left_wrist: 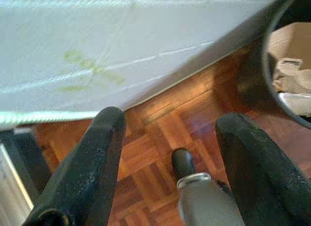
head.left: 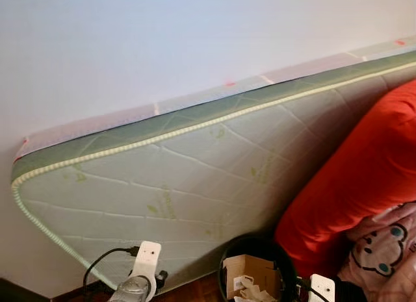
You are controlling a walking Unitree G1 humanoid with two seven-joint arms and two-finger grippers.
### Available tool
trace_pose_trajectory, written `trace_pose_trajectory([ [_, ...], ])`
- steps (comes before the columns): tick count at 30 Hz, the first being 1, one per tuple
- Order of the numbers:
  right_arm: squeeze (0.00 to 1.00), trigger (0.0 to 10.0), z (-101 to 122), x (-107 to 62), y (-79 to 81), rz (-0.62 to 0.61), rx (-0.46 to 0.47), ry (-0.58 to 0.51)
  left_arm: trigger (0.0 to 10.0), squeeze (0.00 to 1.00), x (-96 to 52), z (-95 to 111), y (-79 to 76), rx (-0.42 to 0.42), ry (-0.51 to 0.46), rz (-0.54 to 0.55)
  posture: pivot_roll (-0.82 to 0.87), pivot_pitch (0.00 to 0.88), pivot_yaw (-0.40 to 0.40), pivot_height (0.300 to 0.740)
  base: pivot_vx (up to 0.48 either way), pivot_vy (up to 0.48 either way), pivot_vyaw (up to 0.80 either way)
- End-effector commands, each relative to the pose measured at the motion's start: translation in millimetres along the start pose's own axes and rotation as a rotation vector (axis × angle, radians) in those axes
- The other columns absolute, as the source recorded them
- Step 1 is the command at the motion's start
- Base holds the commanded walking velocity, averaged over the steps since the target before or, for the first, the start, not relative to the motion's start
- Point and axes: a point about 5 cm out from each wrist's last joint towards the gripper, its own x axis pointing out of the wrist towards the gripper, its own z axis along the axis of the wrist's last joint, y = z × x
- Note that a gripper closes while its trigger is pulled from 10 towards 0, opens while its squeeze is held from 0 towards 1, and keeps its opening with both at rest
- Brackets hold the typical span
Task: Clean up the room
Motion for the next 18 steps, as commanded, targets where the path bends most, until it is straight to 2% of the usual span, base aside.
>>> trace_pose_trajectory([
  [1, 0.00, 10.0, -3.7, -0.7, -1.9, 0.004, -0.020, 0.019, 10.0, 0.00, 0.0, -3.3, -2.7, -0.028, 0.022, 0.009, -0.08, 0.000, 0.005, 0.734, 0.000, 0.000, 0.00],
  [8, 0.00, 10.0, -6.5, -1.7, -6.7, 0.002, -0.037, 0.030, 10.0, 0.00, -0.2, -5.2, -2.9, -0.051, 0.032, 0.027, -0.08, 0.000, -0.010, 0.734, 0.000, 0.000, 0.00],
  [12, 0.00, 10.0, -7.8, -2.2, -7.5, 0.003, -0.038, 0.029, 10.0, 0.00, -0.8, -8.2, 0.0, -0.121, 0.030, 0.058, -0.08, 0.000, -0.003, 0.734, 0.000, 0.000, 0.00],
  [18, 0.00, 10.0, -10.4, -2.8, -7.1, -0.004, -0.032, 0.036, 10.0, 0.00, 0.6, 3.0, -3.2, -0.079, -0.008, 0.047, -0.09, 0.000, 0.009, 0.734, 0.000, 0.000, 0.00],
])
